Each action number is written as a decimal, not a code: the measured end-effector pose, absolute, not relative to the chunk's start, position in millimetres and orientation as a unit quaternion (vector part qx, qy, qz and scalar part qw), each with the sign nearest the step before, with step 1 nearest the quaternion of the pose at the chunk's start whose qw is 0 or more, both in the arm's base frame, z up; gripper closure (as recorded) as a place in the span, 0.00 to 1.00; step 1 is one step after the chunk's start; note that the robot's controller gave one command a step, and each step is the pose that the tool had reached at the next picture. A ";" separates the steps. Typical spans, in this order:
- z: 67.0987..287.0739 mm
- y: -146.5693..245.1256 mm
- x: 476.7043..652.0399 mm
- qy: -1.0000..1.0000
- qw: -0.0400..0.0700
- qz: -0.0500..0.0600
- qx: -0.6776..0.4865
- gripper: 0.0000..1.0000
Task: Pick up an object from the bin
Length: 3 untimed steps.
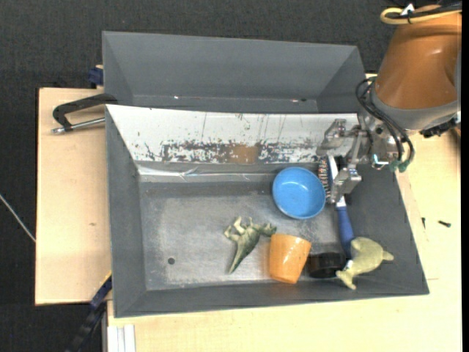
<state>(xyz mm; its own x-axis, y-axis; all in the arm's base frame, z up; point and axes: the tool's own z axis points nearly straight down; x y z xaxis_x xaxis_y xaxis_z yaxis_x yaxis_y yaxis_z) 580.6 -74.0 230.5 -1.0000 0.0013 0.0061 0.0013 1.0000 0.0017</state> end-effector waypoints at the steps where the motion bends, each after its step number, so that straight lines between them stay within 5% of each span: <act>1: 85.0 -88.6 547.6 -0.998 0.004 -0.001 0.070 0.00; 2: 90.7 -87.0 551.0 -0.997 -0.002 -0.001 0.071 1.00; 3: 217.8 -88.3 547.5 -0.996 -0.007 0.001 0.091 1.00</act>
Offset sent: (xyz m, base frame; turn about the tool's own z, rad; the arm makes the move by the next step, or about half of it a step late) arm -0.0312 -0.0152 -0.1414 -0.1427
